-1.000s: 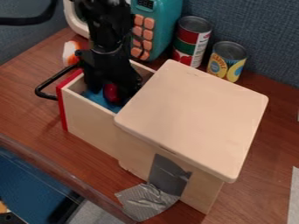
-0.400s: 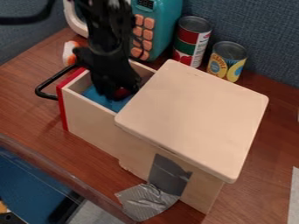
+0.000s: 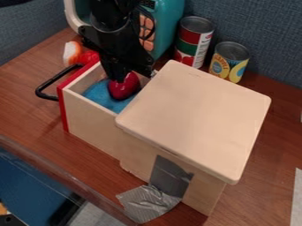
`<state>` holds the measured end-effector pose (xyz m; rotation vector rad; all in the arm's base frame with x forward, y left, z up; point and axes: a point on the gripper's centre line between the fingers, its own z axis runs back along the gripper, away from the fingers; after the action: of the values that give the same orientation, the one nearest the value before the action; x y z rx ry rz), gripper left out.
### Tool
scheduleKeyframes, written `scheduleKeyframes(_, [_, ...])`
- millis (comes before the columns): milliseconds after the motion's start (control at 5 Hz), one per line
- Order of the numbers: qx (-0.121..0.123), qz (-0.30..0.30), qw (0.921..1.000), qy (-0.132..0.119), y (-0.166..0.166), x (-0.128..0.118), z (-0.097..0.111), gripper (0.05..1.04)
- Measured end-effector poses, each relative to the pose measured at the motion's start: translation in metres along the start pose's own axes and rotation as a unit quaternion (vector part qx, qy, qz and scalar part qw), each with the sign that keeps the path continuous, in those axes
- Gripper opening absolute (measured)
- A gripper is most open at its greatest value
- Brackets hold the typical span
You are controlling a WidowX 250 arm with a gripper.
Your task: Take the thing out of the drawer and put it on the left side of the table
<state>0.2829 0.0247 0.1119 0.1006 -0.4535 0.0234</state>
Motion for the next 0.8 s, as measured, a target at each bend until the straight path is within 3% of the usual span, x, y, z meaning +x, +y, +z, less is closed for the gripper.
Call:
scheduleKeyframes(200, [-0.001,-0.005,1.0000,-0.003,0.000,0.001,0.000,0.449])
scheduleKeyframes(400, [0.006,-0.014,0.9999,-0.001,0.001,0.001,-0.009,0.764])
scheduleKeyframes(600, [0.015,-0.017,0.9997,0.009,0.006,-0.003,-0.022,0.997])
scheduleKeyframes(800, [0.023,-0.013,0.9996,0.006,0.011,-0.002,-0.030,1.004])
